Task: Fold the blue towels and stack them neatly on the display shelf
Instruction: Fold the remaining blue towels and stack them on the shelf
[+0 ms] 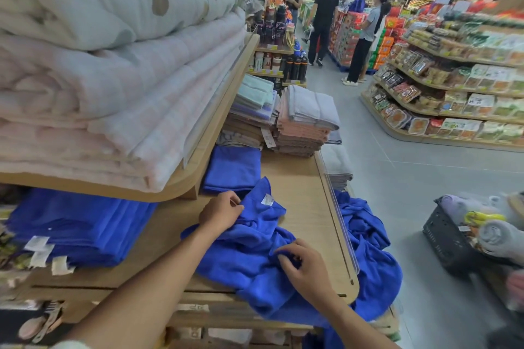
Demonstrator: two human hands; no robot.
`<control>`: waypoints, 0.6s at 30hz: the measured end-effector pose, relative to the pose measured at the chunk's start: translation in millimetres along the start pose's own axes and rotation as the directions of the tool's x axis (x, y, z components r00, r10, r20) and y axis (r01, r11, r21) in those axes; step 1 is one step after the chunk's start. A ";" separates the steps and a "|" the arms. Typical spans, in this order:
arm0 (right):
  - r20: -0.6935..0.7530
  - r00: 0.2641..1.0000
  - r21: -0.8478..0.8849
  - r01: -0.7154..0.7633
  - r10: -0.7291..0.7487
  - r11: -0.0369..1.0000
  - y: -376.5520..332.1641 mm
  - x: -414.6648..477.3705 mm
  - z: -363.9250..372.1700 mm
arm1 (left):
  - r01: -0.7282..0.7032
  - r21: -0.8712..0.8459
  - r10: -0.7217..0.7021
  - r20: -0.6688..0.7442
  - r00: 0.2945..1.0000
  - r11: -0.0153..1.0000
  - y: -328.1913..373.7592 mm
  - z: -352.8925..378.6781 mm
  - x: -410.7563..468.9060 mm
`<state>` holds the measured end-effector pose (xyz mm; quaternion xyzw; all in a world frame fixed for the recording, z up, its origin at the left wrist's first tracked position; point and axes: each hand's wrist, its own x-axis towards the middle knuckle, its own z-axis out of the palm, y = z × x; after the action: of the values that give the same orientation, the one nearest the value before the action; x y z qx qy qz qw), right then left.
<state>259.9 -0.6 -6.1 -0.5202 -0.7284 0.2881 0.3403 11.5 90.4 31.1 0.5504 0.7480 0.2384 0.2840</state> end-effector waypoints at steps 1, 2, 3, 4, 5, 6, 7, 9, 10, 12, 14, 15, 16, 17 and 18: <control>0.006 1.000 0.037 -0.020 0.020 0.999 -1.7 1.3 -2.0 | -0.036 0.016 0.037 -0.050 0.998 0.999 1.8 -1.6 -1.4; 0.016 0.999 0.090 -0.050 0.049 0.995 -2.8 2.5 -4.8 | -0.078 0.043 0.082 -0.103 0.991 0.996 4.1 -4.2 -2.4; 0.035 0.996 0.158 -0.088 0.083 0.983 -4.6 4.3 -8.8 | -0.132 0.072 0.141 -0.156 0.978 0.989 6.6 -8.1 -2.6; 0.061 0.992 0.216 -0.125 0.114 0.969 -6.9 6.4 -13.8 | -0.193 0.094 0.209 -0.200 0.957 0.977 9.6 -13.2 -1.6; 0.086 0.986 0.259 -0.157 0.140 0.953 -10.3 8.9 -18.9 | -0.248 0.104 0.266 -0.231 0.936 0.963 13.0 -18.6 0.2; 0.113 0.981 0.288 -0.187 0.161 0.939 -14.7 11.2 -25.1 | -0.287 0.094 0.301 -0.249 0.920 0.953 17.2 -23.9 2.3; 0.144 0.973 0.315 -0.216 0.178 0.924 -20.7 13.6 -32.3 | -0.305 0.054 0.308 -0.253 0.917 0.951 23.1 -28.7 4.2; 0.259 0.946 0.384 -0.286 0.195 0.878 -37.9 19.3 -51.5 | -0.273 -0.126 0.243 -0.208 0.947 0.954 40.0 -37.9 7.2; 0.367 0.911 0.440 -0.348 0.188 0.828 -48.0 22.7 -63.7 | -0.233 -0.255 0.198 -0.158 0.967 0.938 50.3 -42.1 7.7; 0.618 0.782 0.552 -0.504 0.079 0.664 -69.6 29.5 -90.7 | -0.152 -0.479 0.144 -0.054 0.988 0.865 69.9 -49.8 6.3; 0.749 0.643 0.621 -0.599 -0.159 0.506 -92.4 36.9 -118.2 | -0.129 -0.606 0.170 0.010 0.985 0.785 86.1 -57.8 -2.4; 0.750 0.606 0.651 -0.601 -0.265 0.464 -104.0 42.0 -129.9 | -0.135 -0.653 0.204 0.031 0.979 0.745 93.8 -61.3 -8.2; 0.734 0.600 0.672 -0.575 -0.318 0.467 -115.7 47.0 -139.9 | -0.141 -0.686 0.242 0.052 0.969 0.714 101.5 -64.7 -14.5; 0.718 0.625 0.678 -0.530 -0.307 0.508 -125.3 53.4 -146.4 | -0.150 -0.706 0.280 0.072 0.957 0.692 109.6 -68.4 -21.9; 0.695 0.672 0.668 -0.472 -0.256 0.576 -135.2 59.7 -150.6 | -0.160 -0.726 0.324 0.091 0.942 0.669 118.3 -72.3 -30.5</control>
<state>290.2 26.7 200.9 -0.1920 -0.5467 0.7910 0.1964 50.3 91.1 167.7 0.5154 0.4831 0.4829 0.5174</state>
